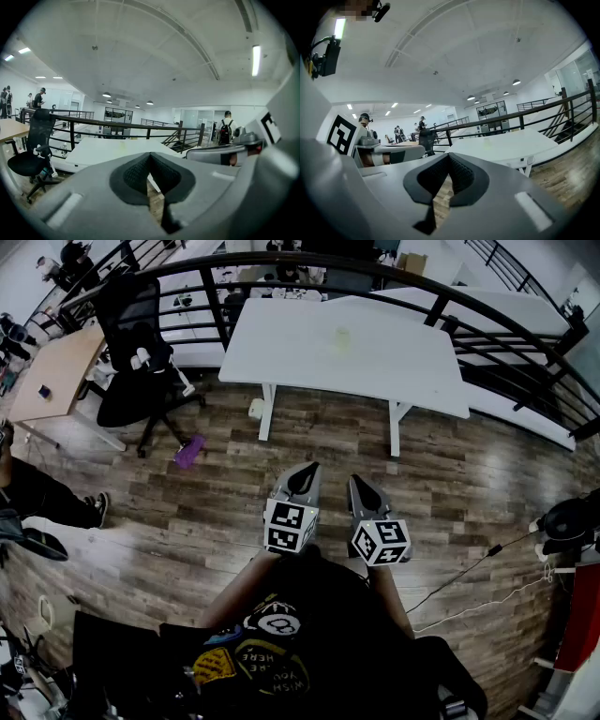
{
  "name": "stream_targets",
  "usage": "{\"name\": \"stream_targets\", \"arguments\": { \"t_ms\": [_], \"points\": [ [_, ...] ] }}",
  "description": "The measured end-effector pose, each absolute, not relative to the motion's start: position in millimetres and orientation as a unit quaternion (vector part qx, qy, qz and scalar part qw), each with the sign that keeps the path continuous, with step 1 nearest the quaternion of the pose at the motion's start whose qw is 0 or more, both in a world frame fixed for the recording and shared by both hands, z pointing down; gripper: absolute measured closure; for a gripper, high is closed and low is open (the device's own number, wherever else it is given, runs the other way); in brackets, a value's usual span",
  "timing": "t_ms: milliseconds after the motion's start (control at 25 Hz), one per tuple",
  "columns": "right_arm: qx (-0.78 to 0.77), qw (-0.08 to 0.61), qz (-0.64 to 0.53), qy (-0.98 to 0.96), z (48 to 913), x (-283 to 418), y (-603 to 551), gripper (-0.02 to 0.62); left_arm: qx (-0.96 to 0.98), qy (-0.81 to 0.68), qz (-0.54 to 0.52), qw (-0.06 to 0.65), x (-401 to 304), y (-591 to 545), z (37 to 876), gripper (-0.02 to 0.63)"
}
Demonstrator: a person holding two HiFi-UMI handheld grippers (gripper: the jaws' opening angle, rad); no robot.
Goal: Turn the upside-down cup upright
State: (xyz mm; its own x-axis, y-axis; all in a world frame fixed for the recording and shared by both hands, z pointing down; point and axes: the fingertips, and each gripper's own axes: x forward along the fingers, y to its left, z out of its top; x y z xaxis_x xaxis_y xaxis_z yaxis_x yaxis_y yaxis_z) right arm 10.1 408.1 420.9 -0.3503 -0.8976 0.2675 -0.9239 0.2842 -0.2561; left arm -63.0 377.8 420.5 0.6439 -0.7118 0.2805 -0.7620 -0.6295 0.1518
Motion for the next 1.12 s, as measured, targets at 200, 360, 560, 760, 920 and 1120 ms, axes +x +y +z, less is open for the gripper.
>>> {"name": "stream_targets", "arguments": {
  "t_ms": [200, 360, 560, 760, 920, 1120],
  "points": [
    [0.573, 0.036, 0.185, -0.797, 421, 6, 406, 0.598, 0.898, -0.41, 0.099, 0.127, -72, 375, 421, 0.601],
    [0.574, 0.037, 0.186, -0.796, 423, 4, 409, 0.598, 0.897, -0.411, 0.095, 0.132, -76, 379, 422, 0.601],
    [0.565, 0.042, 0.187, -0.802, 428, -8, 416, 0.598, 0.895, -0.412, 0.097, 0.139, -85, 385, 426, 0.601],
    [0.549, 0.041, 0.199, -0.81, 432, -11, 414, 0.597, 0.897, -0.409, 0.099, 0.139, -82, 384, 426, 0.601],
    [0.549, 0.034, 0.2, -0.811, 431, -17, 414, 0.597, 0.898, -0.403, 0.103, 0.141, -89, 386, 431, 0.601],
    [0.566, 0.036, 0.204, -0.798, 438, -26, 414, 0.597, 0.903, -0.392, 0.064, 0.161, -112, 387, 429, 0.601]
  ]
}}
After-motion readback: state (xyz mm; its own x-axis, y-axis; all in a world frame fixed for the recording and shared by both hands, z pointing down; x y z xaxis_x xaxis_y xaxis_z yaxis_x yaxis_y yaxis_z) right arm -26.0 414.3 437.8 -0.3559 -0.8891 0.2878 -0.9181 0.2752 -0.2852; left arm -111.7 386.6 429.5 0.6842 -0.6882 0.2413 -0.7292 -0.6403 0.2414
